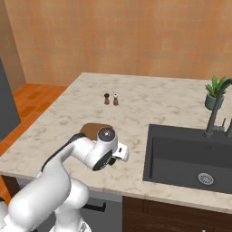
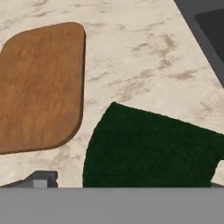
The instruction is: Pick up the sponge from the counter and clean the cutting board by briefly scrubbing or pressing down on the cutting board. Once finished, release the sponge.
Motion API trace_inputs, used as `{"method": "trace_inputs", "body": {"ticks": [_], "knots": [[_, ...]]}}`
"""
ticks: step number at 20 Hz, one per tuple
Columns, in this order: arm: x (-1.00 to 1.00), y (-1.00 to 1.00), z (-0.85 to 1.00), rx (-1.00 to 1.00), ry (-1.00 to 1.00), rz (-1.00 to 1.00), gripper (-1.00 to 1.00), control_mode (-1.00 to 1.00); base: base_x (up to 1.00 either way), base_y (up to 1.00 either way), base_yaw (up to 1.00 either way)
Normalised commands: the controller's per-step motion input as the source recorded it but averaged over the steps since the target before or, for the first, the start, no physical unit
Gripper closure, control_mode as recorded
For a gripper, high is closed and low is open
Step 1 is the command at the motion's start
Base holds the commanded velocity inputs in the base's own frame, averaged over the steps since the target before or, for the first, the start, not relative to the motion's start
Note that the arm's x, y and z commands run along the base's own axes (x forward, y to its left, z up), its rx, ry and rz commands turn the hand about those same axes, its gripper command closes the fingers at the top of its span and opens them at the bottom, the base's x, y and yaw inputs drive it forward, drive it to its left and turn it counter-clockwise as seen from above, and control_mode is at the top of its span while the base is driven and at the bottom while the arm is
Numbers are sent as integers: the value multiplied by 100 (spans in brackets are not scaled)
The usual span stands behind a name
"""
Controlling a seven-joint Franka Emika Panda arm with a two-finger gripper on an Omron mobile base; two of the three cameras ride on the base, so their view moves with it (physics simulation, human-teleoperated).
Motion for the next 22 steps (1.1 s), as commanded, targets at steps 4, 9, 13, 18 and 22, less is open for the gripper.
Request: {"method": "trace_inputs", "body": {"ticks": [4,9,13,18,22], "knots": [[-57,-2,-17,-13,-18,33,-100,-100,0,0,0],[-41,19,-83,-30,-8,32,-100,-100,0,0,0],[11,73,-62,-14,-15,5,-100,-100,0,0,0],[73,95,-33,1,-32,-5,-100,-100,0,0,0],[100,98,-42,6,-8,-9,-100,-100,0,0,0]]}}
